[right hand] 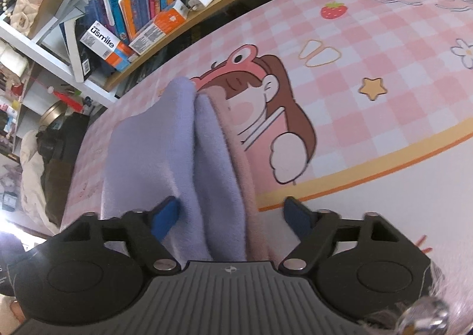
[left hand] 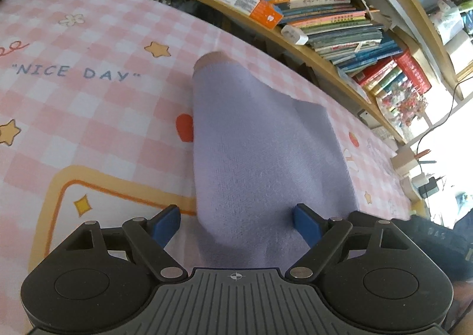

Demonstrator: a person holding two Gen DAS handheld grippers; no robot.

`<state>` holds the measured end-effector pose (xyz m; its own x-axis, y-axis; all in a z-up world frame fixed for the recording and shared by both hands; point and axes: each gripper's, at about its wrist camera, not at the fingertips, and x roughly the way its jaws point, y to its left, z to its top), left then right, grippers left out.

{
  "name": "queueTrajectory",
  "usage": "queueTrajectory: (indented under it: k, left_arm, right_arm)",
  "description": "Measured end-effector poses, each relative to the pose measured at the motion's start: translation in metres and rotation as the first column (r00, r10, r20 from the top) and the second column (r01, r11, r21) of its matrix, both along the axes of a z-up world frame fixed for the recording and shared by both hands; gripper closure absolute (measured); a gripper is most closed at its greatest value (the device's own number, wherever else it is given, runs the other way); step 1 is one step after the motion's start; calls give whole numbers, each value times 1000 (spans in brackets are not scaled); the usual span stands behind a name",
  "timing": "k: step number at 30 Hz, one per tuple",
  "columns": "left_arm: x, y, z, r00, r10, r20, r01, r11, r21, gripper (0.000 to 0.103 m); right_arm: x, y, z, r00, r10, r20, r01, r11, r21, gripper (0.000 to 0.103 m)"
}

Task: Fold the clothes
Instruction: 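Grasp the folded sweater edge with the right gripper while the left gripper grasps beside it, then lift the sweater edge with both grippers and fold it over onto the bundle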

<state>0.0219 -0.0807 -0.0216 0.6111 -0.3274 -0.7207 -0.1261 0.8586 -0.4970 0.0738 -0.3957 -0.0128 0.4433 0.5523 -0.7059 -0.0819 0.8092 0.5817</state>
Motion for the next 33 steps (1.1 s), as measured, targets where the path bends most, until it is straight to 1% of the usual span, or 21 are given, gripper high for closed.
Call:
queueTrajectory:
  k: [1, 2, 3, 4, 6, 7, 9, 10, 13, 15, 16, 17, 19, 20, 22, 24, 27, 29, 31, 33]
  left_arm:
    - [1, -1, 0, 1000, -4, 2, 4, 1000, 0, 17]
    - [2, -2, 0, 1000, -7, 4, 7, 1000, -2, 21]
    - [3, -3, 0, 1000, -8, 7, 8, 1000, -1, 28]
    - [2, -3, 0, 1000, -7, 11, 7, 1000, 1, 29]
    - [2, -4, 1, 1000, -6, 19, 6, 1000, 4, 36]
    - [2, -5, 1, 1000, -5, 22, 5, 1000, 6, 37]
    - [2, -5, 1, 1000, -3, 21, 3, 1000, 8, 39]
    - [2, -5, 1, 1000, -2, 20, 2, 1000, 8, 39]
    - [3, -4, 1, 1000, 1, 14, -1, 1000, 9, 39]
    - [3, -4, 1, 1000, 1, 11, -1, 1000, 9, 38]
    - [3, -3, 1, 1000, 0, 9, 0, 1000, 8, 38]
    - [4, -3, 1, 1000, -1, 8, 1, 1000, 8, 38]
    - [4, -3, 2, 1000, -4, 7, 4, 1000, 8, 38]
    - [4, -3, 2, 1000, -6, 7, 5, 1000, 8, 38]
    - [4, -1, 1, 1000, -8, 7, 8, 1000, 5, 38]
    - [4, -1, 1, 1000, -10, 8, 10, 1000, 3, 38]
    - [4, 0, 1, 1000, -13, 8, 13, 1000, 2, 38]
    - [3, 0, 1, 1000, -15, 8, 15, 1000, 2, 38]
    - [3, 0, 0, 1000, -17, 8, 17, 1000, 3, 38]
    - [4, 1, -1, 1000, -18, 7, 18, 1000, 3, 37]
  right_arm:
    - [2, 4, -2, 1000, 15, -12, -15, 1000, 13, 51]
    - [2, 7, -1, 1000, 22, -9, -22, 1000, 3, 51]
    - [3, 11, 0, 1000, 27, -5, -27, 1000, -10, 52]
    - [2, 14, 3, 999, 36, 10, -36, 999, -26, 55]
    - [1, 22, 10, 998, 56, 40, -54, 997, -61, 67]
    - [-4, 28, 18, 993, 81, 88, -73, 994, -86, 72]
    - [-13, 41, 36, 972, 137, 190, -111, 984, -141, 76]
    - [-19, 49, 44, 956, 175, 236, -138, 976, -166, 78]
    - [-32, 73, 57, 909, 290, 298, -237, 950, -203, 79]
    - [-32, 78, 55, 908, 299, 294, -243, 947, -212, 79]
    - [-31, 77, 53, 914, 287, 287, -232, 950, -211, 79]
    - [-29, 75, 52, 920, 273, 280, -219, 953, -209, 77]
    - [-24, 66, 48, 940, 228, 254, -175, 961, -216, 63]
    - [-21, 59, 45, 950, 204, 235, -158, 967, -202, 61]
    - [-16, 45, 37, 969, 156, 194, -123, 978, -171, 57]
    - [-11, 34, 29, 980, 120, 157, -97, 985, -142, 51]
    - [-7, 18, 15, 993, 79, 84, -75, 996, -48, 47]
    - [-4, 7, 5, 998, 51, 28, -52, 998, 24, 46]
    - [0, 3, -2, 999, 34, -7, -34, 997, 62, 42]
    - [3, 2, -6, 999, 40, -21, -38, 995, 91, 38]
